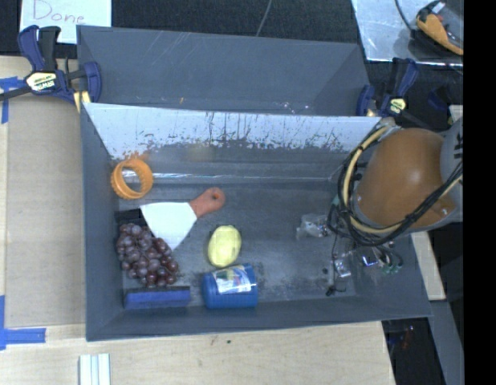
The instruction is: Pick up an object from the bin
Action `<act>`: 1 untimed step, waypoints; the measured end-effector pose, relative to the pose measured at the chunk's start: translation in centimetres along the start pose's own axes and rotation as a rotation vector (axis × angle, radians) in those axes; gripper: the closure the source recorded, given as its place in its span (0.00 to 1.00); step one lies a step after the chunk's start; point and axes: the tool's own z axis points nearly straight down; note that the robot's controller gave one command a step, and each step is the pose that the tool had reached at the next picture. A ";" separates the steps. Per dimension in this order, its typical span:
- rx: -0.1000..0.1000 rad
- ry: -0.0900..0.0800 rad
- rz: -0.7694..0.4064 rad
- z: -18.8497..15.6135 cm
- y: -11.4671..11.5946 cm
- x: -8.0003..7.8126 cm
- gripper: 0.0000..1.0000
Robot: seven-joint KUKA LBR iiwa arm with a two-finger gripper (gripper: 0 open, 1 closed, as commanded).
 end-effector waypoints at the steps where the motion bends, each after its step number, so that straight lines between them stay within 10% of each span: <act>1: 0.005 -0.006 0.140 3.8 -2.6 1.4 0.00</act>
Offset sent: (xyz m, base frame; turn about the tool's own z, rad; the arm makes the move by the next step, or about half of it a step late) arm -0.0077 0.0574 -0.0423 -0.0065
